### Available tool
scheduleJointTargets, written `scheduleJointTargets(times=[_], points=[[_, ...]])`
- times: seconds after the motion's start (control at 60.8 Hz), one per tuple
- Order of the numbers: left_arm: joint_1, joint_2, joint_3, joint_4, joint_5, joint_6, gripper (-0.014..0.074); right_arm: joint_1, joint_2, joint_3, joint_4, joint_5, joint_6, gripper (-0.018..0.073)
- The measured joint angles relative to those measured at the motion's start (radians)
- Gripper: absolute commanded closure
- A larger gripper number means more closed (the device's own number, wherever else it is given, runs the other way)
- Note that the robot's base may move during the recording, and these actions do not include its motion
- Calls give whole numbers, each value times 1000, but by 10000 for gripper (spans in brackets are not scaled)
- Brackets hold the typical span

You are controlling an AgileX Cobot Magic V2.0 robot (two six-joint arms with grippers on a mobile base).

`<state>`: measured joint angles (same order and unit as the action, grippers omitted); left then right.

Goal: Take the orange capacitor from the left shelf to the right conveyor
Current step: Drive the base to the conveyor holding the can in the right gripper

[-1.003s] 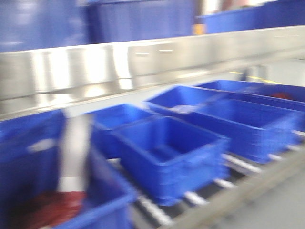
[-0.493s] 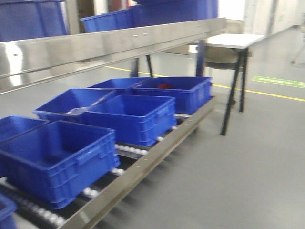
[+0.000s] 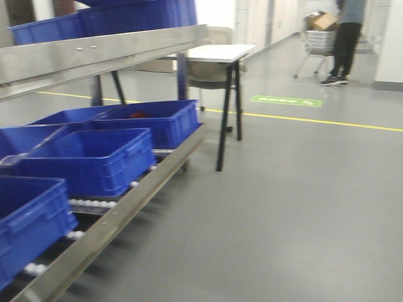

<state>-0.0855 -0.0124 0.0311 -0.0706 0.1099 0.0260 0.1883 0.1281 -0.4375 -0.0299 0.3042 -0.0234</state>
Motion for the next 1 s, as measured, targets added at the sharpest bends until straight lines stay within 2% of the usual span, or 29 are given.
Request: scheduleJointTargets(times=[1.003], points=[[0,0,0,0,0,0,723,-2,-1,0,0,0,0,396]])
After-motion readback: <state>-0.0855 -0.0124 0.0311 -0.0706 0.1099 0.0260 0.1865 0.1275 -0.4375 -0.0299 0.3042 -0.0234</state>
